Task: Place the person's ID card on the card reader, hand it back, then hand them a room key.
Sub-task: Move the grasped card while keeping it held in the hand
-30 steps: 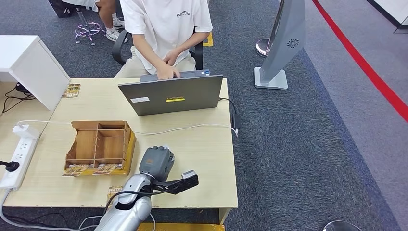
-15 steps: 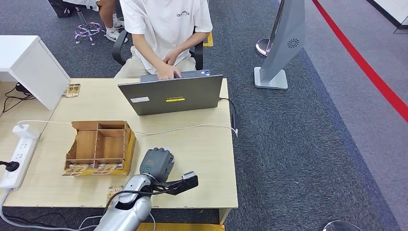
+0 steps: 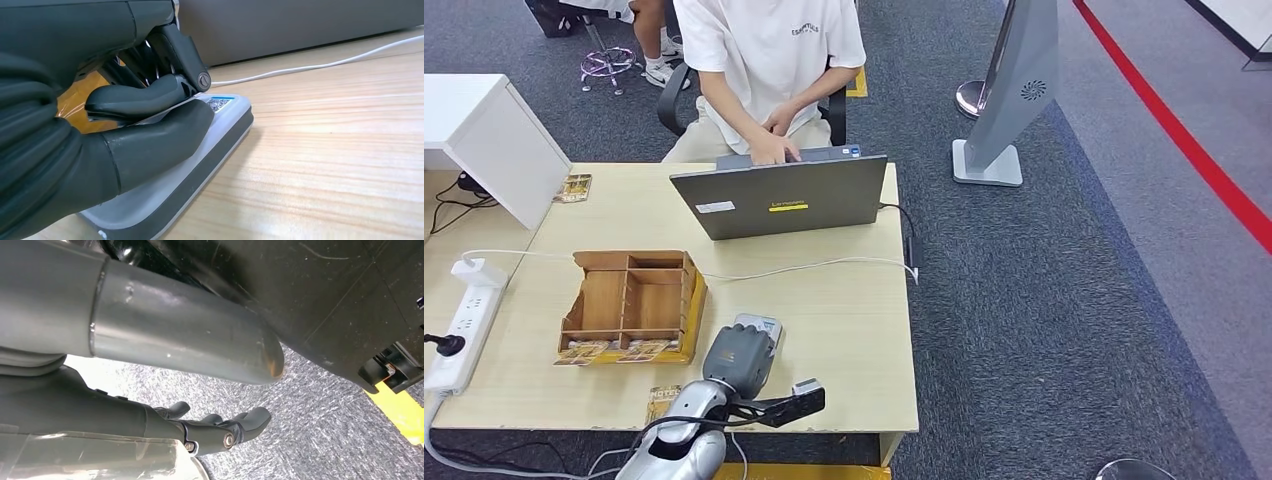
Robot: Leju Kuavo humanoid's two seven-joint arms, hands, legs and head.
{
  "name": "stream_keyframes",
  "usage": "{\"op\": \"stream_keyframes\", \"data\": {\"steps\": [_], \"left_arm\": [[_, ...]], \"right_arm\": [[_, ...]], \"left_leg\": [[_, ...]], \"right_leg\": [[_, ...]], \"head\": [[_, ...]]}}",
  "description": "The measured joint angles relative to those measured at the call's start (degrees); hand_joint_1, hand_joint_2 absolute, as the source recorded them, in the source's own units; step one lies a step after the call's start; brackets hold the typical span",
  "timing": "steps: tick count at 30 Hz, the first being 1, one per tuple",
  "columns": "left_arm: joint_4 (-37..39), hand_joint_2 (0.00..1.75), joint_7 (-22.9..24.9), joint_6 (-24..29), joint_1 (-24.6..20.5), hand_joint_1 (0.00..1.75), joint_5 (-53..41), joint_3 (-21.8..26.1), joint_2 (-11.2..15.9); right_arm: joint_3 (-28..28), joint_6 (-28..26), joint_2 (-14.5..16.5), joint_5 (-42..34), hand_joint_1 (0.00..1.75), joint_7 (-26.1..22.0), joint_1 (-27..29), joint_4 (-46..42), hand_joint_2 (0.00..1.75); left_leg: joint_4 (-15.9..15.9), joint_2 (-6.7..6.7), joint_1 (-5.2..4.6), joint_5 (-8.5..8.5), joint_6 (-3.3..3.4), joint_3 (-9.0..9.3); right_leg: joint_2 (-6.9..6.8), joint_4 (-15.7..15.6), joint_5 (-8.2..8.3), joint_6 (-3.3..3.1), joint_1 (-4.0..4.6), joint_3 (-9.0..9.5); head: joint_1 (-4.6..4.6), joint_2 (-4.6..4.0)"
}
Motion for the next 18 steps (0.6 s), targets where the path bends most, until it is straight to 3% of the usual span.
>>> {"op": "stream_keyframes", "data": {"steps": [12, 18], "left_arm": [[0.0, 1.75, -0.4, -0.1, 0.1, 1.75, 0.7, 0.0, 0.3], [-0.5, 1.75, -3.6, 5.9, 0.0, 1.75, 1.3, 0.0, -0.1]], "right_arm": [[0.0, 0.1, 0.0, 0.3, 0.0, 0.1, 0.0, 0.0, 0.0], [0.0, 0.3, 0.0, 1.0, 0.0, 0.1, 0.0, 0.0, 0.0]], "left_leg": [[0.0, 0.0, 0.0, 0.01, 0.0, 0.07], [0.0, 0.0, 0.0, 0.02, 0.0, 0.05]], "right_leg": [[0.0, 0.0, 0.01, 0.0, 0.0, 0.07], [0.0, 0.0, 0.02, 0.0, 0.0, 0.04]], "head": [[0.0, 0.0], [0.0, 0.0]]}}
